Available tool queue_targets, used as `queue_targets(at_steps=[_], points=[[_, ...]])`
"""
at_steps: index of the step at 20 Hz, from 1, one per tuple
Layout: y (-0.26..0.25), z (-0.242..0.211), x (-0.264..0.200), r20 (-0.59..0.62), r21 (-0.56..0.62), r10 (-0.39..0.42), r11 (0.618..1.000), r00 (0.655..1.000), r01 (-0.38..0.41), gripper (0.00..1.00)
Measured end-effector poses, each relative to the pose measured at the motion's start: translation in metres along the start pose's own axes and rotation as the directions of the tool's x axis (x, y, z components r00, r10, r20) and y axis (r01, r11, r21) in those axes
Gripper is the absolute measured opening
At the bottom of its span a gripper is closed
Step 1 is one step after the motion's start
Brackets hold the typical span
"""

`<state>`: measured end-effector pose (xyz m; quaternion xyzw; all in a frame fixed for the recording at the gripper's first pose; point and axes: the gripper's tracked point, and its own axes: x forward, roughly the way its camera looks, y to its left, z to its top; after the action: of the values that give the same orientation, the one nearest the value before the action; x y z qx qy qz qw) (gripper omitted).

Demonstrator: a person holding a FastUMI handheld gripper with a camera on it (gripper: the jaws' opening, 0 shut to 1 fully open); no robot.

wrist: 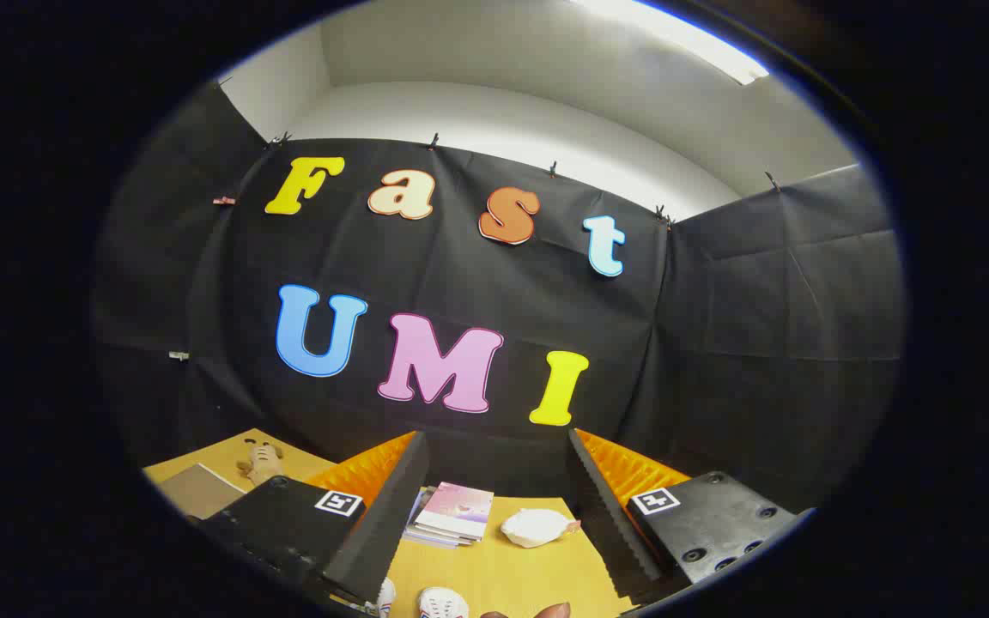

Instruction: Open the storage box then place both shoes into the box .Put the left shoe in first, then the right shoe, with the right side of both shoes facing outward in a uniform manner.

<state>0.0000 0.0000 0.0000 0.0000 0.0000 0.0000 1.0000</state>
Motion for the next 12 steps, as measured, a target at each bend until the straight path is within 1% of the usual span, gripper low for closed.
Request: queue_targets(at_steps=[12], points=[[0.017,-0.018,0.003,-0.018,-0.002,0.044,0.999,0.999,-0.044,0.97]])
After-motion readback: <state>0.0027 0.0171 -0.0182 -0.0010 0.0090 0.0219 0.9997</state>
